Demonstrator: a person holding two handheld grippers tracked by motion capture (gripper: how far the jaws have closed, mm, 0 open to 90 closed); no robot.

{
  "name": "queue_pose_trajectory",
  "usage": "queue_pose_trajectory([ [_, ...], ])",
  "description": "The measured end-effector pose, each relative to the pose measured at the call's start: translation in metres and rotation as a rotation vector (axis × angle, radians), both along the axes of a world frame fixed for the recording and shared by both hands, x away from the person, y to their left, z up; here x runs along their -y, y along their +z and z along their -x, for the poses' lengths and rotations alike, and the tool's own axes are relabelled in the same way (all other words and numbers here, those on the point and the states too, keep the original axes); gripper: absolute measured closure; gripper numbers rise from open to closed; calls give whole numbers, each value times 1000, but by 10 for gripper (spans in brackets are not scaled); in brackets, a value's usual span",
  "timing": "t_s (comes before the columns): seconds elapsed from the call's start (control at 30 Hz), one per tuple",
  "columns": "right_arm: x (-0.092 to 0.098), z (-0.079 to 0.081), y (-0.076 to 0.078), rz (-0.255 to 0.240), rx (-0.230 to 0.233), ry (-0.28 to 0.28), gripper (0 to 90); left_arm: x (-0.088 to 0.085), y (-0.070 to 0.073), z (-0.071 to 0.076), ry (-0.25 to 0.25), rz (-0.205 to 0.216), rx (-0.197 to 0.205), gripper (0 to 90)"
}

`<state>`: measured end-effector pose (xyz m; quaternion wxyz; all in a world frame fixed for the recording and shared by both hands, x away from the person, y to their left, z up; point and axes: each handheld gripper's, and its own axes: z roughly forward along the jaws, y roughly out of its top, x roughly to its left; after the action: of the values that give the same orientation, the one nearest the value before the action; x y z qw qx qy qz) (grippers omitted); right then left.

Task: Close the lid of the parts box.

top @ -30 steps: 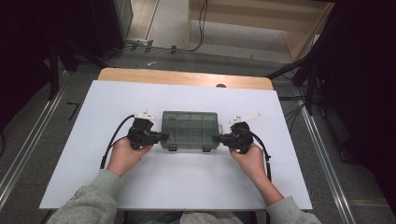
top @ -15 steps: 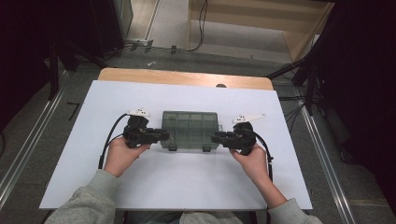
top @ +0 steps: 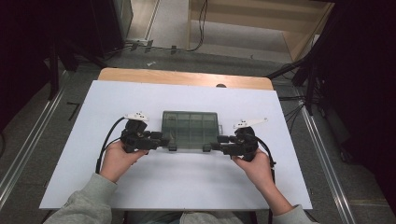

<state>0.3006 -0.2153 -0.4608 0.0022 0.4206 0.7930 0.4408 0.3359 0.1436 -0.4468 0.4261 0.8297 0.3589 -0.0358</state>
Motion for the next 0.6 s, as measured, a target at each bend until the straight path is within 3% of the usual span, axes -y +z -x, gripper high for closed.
queue_pose_trajectory([
  [0.2,2,8,-2,13,29,10,405,-3,1,9,-12,2,-1,450],
  [0.6,2,20,-8,4,18,33,345,-11,-6,24,-25,6,0,381],
])
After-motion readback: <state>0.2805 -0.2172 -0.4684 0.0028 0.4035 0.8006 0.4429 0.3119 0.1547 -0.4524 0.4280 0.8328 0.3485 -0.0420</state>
